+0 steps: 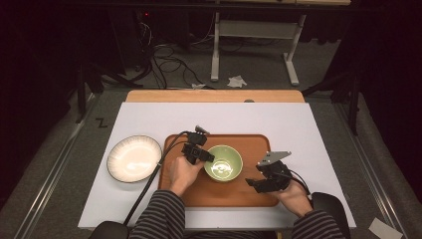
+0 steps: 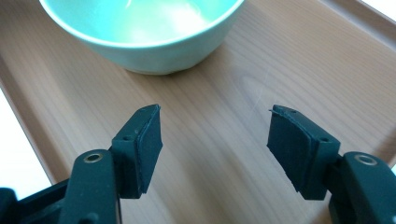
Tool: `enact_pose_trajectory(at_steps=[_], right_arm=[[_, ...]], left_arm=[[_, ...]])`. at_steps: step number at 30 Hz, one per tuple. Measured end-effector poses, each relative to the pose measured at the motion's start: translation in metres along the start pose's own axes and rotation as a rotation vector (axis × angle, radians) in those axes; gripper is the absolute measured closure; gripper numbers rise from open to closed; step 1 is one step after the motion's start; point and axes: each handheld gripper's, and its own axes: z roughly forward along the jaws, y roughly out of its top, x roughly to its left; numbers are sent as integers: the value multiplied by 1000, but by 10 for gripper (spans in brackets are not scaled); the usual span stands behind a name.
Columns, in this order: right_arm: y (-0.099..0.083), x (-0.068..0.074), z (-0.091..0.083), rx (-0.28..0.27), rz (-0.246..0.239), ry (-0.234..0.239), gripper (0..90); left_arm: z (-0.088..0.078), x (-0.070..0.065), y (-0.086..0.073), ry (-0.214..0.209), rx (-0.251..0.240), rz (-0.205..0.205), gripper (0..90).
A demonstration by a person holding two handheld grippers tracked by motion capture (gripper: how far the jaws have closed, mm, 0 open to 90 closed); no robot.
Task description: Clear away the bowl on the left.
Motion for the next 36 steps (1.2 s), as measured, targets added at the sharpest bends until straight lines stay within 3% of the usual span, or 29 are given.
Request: enact_pose_trajectory(at_steps=[4,6,12,23,36], right_arm=[[0,0,0,2,2,0,367],[0,0,0,3,4,1,367],[0,1,0,7,0,0,367],[0,1,1,8,-1,2,367],[0,1,1,8,-1,2,367]], left_arm=[[-2,-1,0,-13,-20,-4,709],[-6,-4,0,-4,-41,0,616],[-18,-5,-1,6,-87,15,494],[-37,-6,-5,31,-105,74,449],[-50,-6,-9,43,-119,100,438]])
